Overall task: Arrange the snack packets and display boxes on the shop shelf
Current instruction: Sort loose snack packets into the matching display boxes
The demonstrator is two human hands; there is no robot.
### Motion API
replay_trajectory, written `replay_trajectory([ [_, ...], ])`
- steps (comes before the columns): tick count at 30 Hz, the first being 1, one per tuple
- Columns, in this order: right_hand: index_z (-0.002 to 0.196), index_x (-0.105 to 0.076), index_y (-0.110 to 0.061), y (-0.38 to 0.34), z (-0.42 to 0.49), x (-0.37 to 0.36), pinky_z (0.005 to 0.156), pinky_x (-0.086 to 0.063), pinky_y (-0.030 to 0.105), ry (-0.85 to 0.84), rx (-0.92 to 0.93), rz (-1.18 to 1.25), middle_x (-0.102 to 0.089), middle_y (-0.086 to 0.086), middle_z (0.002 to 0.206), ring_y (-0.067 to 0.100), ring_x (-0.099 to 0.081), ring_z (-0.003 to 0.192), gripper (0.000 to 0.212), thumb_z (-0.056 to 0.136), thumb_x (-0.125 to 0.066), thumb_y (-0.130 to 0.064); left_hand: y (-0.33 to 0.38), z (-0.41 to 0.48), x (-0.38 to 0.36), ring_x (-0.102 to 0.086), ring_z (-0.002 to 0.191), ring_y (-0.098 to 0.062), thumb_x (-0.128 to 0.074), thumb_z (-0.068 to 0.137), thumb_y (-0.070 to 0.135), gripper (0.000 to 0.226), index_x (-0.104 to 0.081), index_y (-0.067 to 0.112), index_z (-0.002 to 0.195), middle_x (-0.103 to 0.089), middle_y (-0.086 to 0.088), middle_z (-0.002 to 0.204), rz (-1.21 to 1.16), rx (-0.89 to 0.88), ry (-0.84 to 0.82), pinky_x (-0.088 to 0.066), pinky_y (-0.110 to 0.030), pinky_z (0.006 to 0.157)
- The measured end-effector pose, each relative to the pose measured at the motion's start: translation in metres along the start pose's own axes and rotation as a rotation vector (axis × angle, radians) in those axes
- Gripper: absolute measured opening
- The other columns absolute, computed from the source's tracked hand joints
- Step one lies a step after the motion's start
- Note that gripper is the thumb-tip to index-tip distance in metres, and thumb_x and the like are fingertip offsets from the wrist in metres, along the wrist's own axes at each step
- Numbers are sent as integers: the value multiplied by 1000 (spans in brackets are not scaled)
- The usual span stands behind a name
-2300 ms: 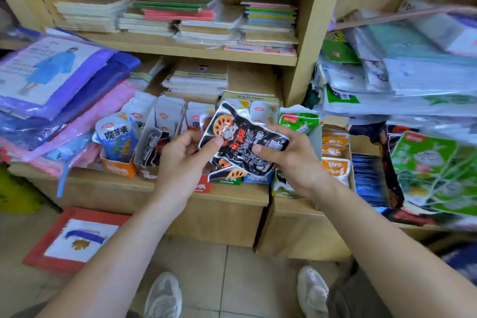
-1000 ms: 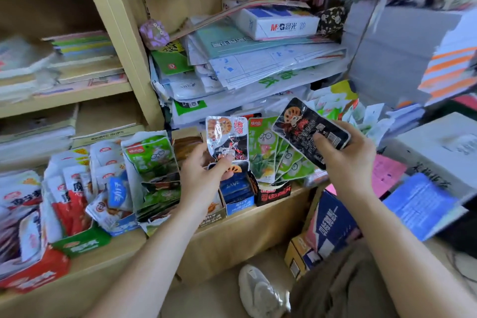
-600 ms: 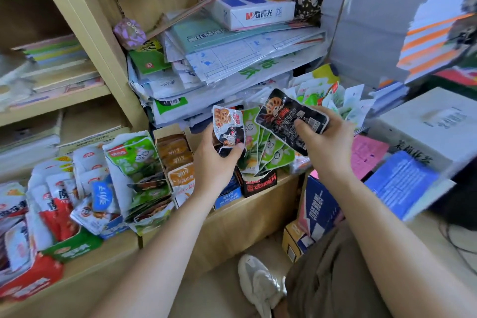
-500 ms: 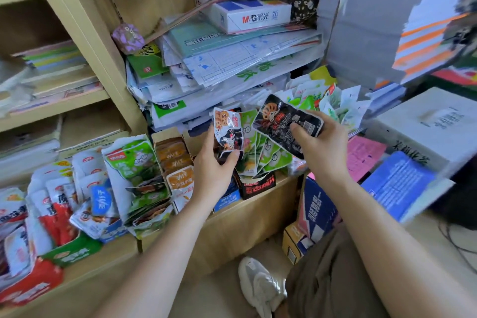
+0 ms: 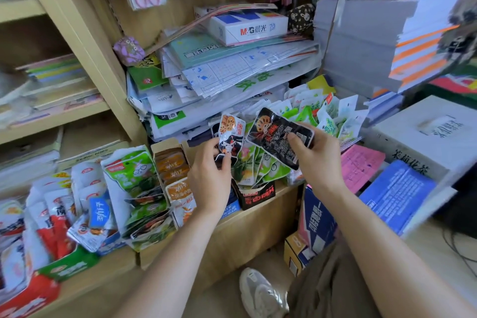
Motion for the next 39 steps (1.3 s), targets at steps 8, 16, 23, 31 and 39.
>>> replay_trajectory([
  [8, 117, -70, -23, -13, -7, -7, 50, -52, 38, -30, 50, -27, -73, -5, 71, 28, -65, 61, 23, 96, -63, -17, -13, -4, 4, -69, 72, -15, -81, 84, 25, 21, -76, 14, 101, -73, 2, 83, 167, -282, 52, -52, -30, 46],
  [16, 132, -64, -12, -21, -17, -39, 47, -33, 15, -25, 356, -367, -68, -6, 65, 7, -47, 46, 39, 93, -67, -11, -4, -4, 11, -59, 69, -8, -64, 95, 27, 23, -77, 22, 114, -67, 14, 76, -113, 13, -202, -49, -28, 59],
  [23, 144, -51, -21, 0, -39, -76, 80, -58, 35, -493, 399, -473, -75, 8, 110, 24, -71, 82, 57, 91, -64, -6, -4, -1, 24, -60, 111, 3, -59, 100, 17, 31, -65, 22, 130, -62, 12, 123, -527, 98, -279, -54, -16, 79],
  [31, 133, -63, -20, -4, -55, -32, 89, -54, 17, -480, 219, -364, -73, -6, 113, 2, -67, 100, 44, 90, -69, -14, -14, -6, 16, -53, 127, -2, -67, 85, 58, 40, -70, 33, 115, -57, 17, 138, -436, 86, -437, -55, -40, 96],
  [39, 111, -70, -19, 25, -49, 10, 85, -59, 38, -49, -387, 21, -74, -6, 97, 8, -70, 92, 31, 82, -80, -24, -17, -7, 18, -54, 126, -5, -67, 90, 24, 34, -59, 35, 121, -49, 20, 143, -242, -30, -441, -55, -30, 93],
])
Point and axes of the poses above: each hand's wrist, its own z-axis towards the middle knuckle, its own x-axis out of the back of the hand, y = z × x, the point moved 2 cm from there along z, towards the middle knuckle
